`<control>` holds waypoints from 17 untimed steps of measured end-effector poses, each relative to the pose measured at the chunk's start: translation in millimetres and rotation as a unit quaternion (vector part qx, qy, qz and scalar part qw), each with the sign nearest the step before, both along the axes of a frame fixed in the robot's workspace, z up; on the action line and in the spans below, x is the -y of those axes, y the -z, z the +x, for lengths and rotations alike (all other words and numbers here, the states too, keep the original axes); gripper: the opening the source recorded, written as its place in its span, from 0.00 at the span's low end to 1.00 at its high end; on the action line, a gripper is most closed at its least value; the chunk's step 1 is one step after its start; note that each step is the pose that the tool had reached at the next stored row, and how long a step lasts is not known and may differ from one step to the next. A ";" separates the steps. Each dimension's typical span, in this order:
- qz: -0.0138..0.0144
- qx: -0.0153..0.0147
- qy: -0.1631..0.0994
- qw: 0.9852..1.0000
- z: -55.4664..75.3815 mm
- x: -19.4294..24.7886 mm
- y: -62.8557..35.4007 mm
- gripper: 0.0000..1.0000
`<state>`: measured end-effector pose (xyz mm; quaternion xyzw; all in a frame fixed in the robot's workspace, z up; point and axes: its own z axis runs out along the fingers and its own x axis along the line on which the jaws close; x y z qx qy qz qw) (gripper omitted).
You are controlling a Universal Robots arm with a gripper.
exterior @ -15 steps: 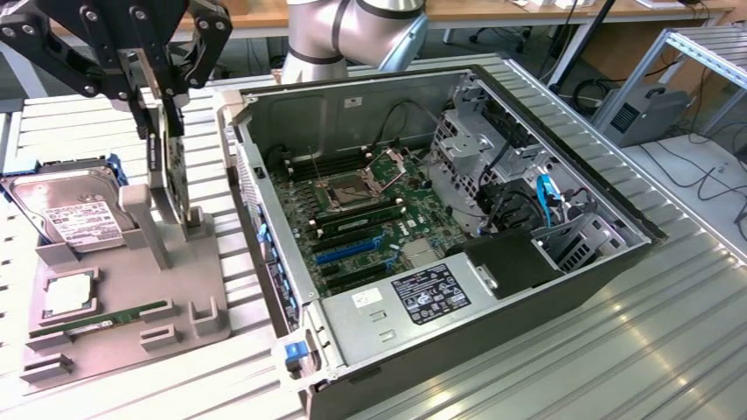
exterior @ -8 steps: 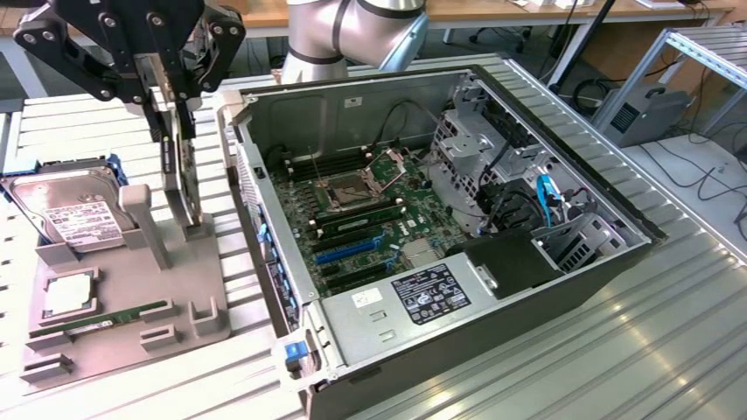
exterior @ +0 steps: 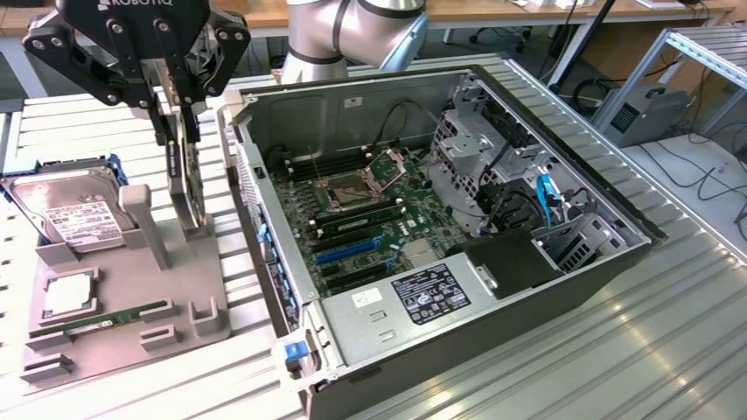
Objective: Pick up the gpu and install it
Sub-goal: 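Pick up the gpu and move the gpu toward the slot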
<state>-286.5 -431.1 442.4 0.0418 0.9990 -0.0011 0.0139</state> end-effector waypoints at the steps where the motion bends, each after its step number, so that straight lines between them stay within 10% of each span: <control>1: 0.000 0.000 0.000 1.000 0.5 0.1 0.4 0.27; 17: 0.000 0.000 0.000 1.000 14.3 1.1 7.1 0.27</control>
